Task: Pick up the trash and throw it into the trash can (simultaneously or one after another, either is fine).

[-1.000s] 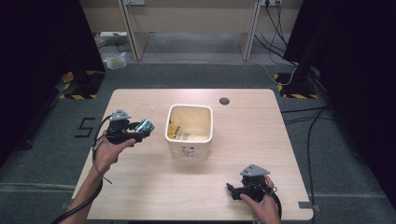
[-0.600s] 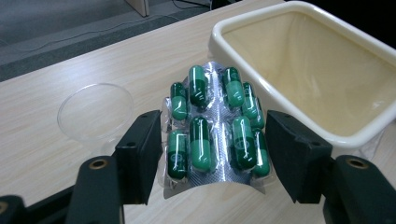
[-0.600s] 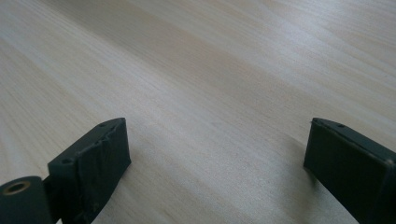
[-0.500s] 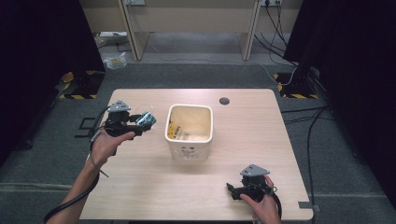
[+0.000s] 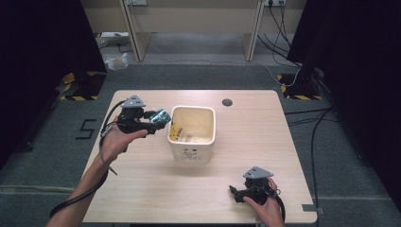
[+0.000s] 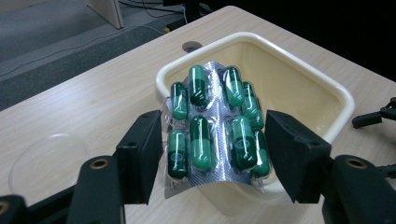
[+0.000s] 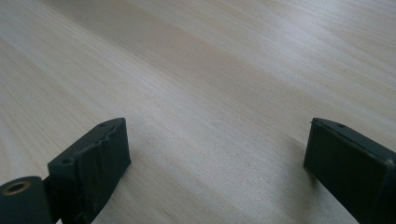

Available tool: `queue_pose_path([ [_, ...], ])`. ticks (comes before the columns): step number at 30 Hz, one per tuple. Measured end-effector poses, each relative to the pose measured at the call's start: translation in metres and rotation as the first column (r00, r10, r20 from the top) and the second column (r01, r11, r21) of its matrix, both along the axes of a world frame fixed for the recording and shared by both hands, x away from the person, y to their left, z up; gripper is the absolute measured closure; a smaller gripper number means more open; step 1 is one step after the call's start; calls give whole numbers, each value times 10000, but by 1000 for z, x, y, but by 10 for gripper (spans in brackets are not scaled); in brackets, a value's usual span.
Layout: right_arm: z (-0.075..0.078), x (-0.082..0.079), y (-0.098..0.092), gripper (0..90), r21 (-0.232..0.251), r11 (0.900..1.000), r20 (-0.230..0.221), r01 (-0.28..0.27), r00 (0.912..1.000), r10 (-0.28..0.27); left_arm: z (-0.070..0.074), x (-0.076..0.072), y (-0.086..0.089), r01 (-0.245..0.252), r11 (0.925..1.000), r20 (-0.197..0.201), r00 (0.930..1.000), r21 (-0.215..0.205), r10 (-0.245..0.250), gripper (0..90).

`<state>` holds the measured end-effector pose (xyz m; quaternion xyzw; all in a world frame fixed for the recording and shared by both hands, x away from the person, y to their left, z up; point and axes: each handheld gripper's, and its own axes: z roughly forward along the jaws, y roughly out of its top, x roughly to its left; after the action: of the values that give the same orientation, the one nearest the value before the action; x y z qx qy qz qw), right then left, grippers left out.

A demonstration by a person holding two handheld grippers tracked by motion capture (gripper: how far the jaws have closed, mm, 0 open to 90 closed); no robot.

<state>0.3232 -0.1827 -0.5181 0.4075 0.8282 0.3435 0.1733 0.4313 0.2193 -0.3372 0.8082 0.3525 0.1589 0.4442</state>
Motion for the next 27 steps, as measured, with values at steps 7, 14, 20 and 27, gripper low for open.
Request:
queue_pose_path([
  [7,0,0,0,70,-3,10000,13,-6,10000,6,5,2,-22,447,9990,48,9990,-6,-447,380],
  [14,0,0,0,70,21,10000,-9,-1,10000,1,4,4,-45,880,9960,7,9961,140,-880,380],
  [20,0,0,0,70,16,10000,-3,-1,10000,1,-3,9,-61,1129,9928,-148,9935,394,-1124,380],
  [27,0,0,0,70,8,10000,7,0,10000,0,-18,15,-74,1295,9905,-500,9906,465,-1272,375],
])
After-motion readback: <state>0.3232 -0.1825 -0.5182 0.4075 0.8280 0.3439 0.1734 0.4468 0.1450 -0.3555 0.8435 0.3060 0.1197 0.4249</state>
